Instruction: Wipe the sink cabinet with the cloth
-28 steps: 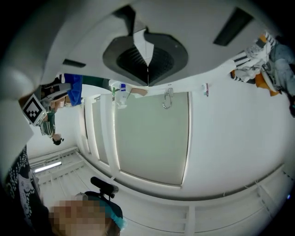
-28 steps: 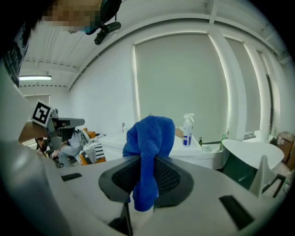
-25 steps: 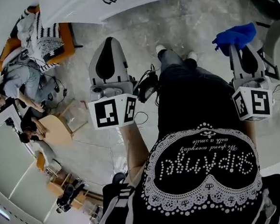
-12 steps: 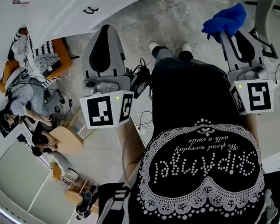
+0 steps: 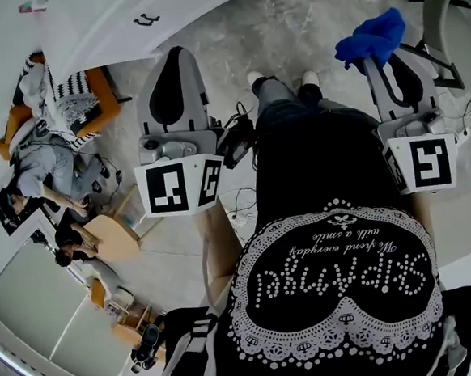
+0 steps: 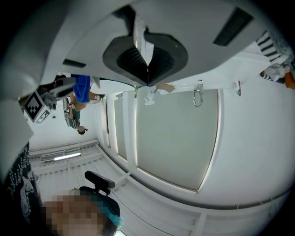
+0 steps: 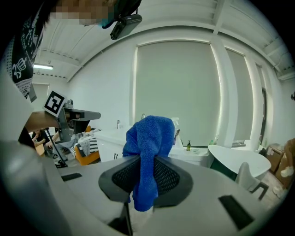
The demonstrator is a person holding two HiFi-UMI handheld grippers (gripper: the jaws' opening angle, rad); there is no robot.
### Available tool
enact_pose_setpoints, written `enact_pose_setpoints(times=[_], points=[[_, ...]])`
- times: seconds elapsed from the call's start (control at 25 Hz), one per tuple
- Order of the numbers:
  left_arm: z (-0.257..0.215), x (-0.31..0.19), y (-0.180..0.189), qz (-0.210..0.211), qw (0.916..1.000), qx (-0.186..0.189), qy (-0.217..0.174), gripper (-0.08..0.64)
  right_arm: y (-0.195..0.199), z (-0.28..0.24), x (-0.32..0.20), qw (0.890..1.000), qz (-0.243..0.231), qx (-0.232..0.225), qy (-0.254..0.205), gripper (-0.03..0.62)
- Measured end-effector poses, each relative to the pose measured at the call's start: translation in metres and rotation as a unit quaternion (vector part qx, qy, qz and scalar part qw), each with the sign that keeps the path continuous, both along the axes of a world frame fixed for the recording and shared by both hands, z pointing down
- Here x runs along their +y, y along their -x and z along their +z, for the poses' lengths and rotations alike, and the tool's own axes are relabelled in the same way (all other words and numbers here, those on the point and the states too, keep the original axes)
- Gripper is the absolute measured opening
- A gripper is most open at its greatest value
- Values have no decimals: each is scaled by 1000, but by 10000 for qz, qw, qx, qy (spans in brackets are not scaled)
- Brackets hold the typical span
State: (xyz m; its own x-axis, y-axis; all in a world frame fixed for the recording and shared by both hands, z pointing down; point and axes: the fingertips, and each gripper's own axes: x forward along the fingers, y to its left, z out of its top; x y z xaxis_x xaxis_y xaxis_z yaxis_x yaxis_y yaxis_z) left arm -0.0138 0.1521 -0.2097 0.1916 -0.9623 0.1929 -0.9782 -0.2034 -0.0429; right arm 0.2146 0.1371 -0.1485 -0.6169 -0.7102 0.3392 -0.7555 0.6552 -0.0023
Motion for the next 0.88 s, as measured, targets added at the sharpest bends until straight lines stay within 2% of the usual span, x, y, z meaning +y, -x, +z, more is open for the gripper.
enact_pose_setpoints(times=[0.4, 0.88], points=[[-1, -3, -9, -15, 10000, 54, 0, 6, 4, -3, 1, 9996, -228, 122, -73, 77], [-4, -1, -16, 31, 10000, 54, -70, 6, 3, -7, 1, 9995, -221, 114, -191, 77]])
